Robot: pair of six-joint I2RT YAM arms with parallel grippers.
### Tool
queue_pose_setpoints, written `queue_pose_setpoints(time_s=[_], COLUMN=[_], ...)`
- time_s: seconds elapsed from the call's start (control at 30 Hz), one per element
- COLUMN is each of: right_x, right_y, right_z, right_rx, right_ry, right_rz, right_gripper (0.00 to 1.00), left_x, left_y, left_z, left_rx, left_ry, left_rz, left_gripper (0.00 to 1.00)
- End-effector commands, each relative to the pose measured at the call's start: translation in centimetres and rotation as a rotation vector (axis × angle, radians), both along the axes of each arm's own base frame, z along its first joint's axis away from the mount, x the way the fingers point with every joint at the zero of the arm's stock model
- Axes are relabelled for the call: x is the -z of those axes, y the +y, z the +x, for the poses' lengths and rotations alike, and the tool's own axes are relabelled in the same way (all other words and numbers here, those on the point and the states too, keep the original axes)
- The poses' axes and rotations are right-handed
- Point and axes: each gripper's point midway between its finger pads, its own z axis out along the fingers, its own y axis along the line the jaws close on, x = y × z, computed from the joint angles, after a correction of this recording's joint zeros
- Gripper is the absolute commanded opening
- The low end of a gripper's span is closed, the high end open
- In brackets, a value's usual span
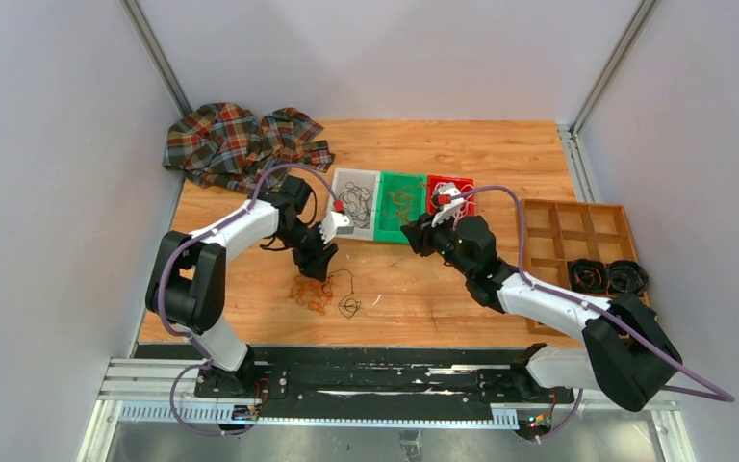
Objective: Untangle the cables
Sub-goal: Untie the cable.
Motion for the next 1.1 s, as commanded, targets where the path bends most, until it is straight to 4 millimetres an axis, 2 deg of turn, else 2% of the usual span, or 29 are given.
queue_pose_setpoints(time_s=[0.0,0.13,0.2,0.3,0.4,0.47,0.57,0.73,0.9,1.07], right_x=[-3.0,-3.3,-3.6,-4.3,-5.0,-5.5,-6.6,-9.1,-11.2,-13.1], right_y=[0.8,1.1,1.5,2.8,4.4,5.4,7.4,11.3,14.6,16.5], right_z=[-0.6,-0.9,-1.1,-1.7,-2.5,-3.2,-5.0,-7.9,-9.0,-10.1], right_rx=[-0.002,-0.008,-0.017,-0.054,-0.095,-0.12,-0.2,-0.339,-0.397,-0.423], right_ry=[-0.082,-0.095,-0.102,-0.122,-0.156,-0.173,-0.217,-0.275,-0.314,-0.356], right_rz=[0.093,0.098,0.106,0.121,0.111,0.114,0.15,0.241,0.28,0.301], right_gripper=[0.23,0.14,0.12,0.13,0.2,0.27,0.43,0.57,0.6,0.6], left_x=[-1.0,-1.7,-2.7,-5.1,-7.4,-8.7,-11.5,-17.0,-20.7,-21.9], left_y=[-1.3,-1.6,-1.6,-1.2,-0.8,-0.6,-0.6,-0.8,-0.8,-0.7], left_z=[0.4,0.4,0.3,0.1,-0.4,-1.0,-1.1,-2.0,-3.6,-4.9], left_rx=[0.043,0.015,0.0,-0.026,-0.041,-0.054,-0.093,-0.124,-0.134,-0.134], left_ry=[-0.011,0.0,-0.009,-0.045,-0.079,-0.092,-0.125,-0.188,-0.231,-0.261], left_rz=[-0.073,-0.085,-0.088,-0.084,-0.082,-0.09,-0.106,-0.167,-0.205,-0.206], left_gripper=[0.42,0.11,0.01,0.01,0.01,0.01,0.01,0.01,0.01,0.01])
